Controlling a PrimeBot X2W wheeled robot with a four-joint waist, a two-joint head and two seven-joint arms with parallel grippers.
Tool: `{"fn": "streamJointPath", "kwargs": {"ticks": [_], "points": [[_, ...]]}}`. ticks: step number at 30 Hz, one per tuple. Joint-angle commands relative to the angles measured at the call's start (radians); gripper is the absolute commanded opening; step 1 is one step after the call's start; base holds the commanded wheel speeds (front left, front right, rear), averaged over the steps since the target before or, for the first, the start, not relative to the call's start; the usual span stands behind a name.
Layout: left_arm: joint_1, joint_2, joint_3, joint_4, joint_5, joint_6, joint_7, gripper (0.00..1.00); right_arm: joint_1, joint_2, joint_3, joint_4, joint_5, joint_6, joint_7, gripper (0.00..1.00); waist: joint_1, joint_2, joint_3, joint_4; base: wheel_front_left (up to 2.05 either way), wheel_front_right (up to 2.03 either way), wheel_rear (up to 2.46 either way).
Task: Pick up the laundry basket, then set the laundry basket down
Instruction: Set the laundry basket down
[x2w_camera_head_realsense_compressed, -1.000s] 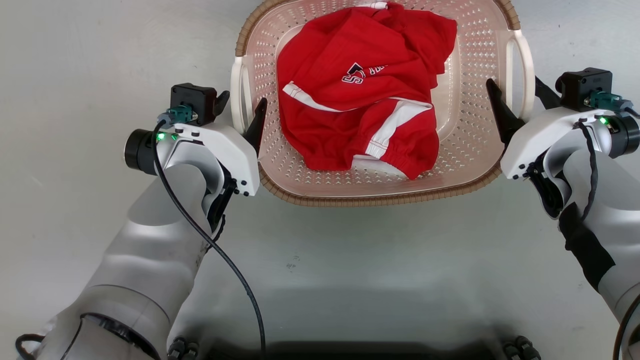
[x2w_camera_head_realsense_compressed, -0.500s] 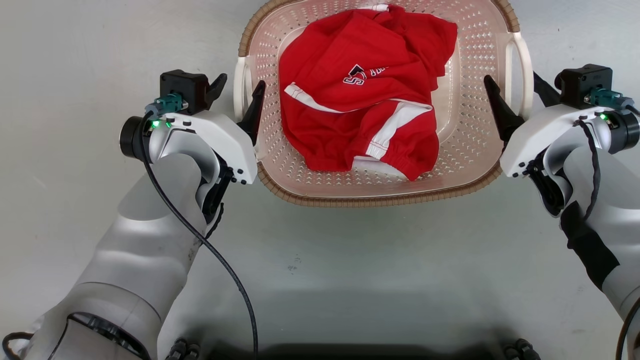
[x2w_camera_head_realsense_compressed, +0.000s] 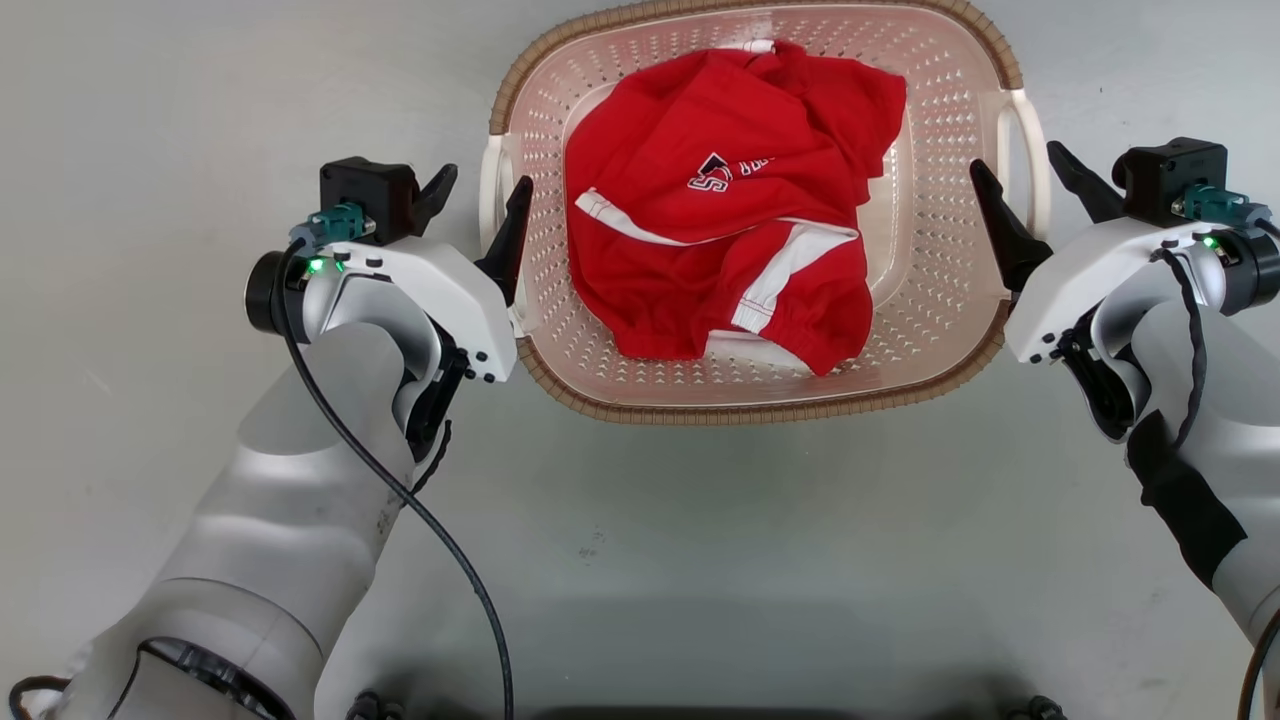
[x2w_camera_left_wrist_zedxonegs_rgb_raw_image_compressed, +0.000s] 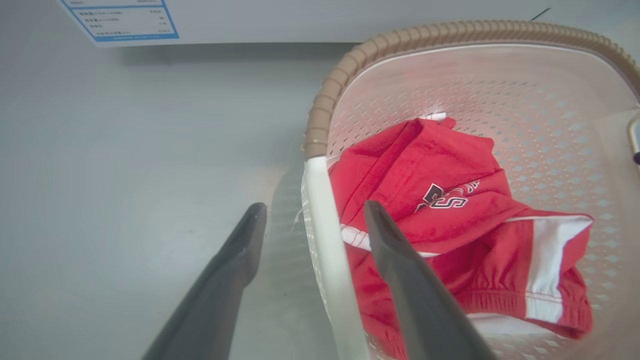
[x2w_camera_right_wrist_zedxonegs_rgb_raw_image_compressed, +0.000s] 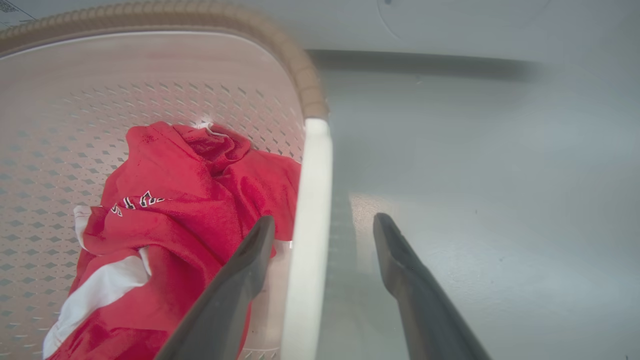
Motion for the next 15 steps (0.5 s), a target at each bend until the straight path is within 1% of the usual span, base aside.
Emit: {"fn": "streamJointPath", "kwargs": {"ticks": [1, 5, 9, 15], "points": [[0.040, 0.034, 0.016, -0.009, -0.009, -0.003, -0.010, 1.00, 0.058, -0.002, 0.009, -0.004, 0.015, -0.004, -0.006, 1.00, 0.0000, 0.0000, -0.010, 0.001, 0.00, 0.00, 0.00], [0.056, 0.038, 0.034, -0.007, -0.014, -0.003, -0.010, 1.00, 0.066, -0.001, 0.012, 0.000, 0.018, -0.004, -0.006, 1.00, 0.0000, 0.0000, -0.044, -0.001, 0.00, 0.00, 0.00], [0.085, 0.048, 0.078, -0.007, -0.013, -0.003, -0.010, 1.00, 0.080, 0.003, 0.015, -0.002, 0.021, -0.004, -0.006, 1.00, 0.0000, 0.0000, -0.090, -0.004, 0.00, 0.00, 0.00], [0.148, 0.056, 0.147, -0.025, 0.017, -0.003, -0.010, 1.00, 0.105, 0.002, 0.004, -0.032, 0.016, -0.004, -0.006, 1.00, 0.0000, 0.0000, -0.172, -0.008, 0.00, 0.00, 0.00]]}}
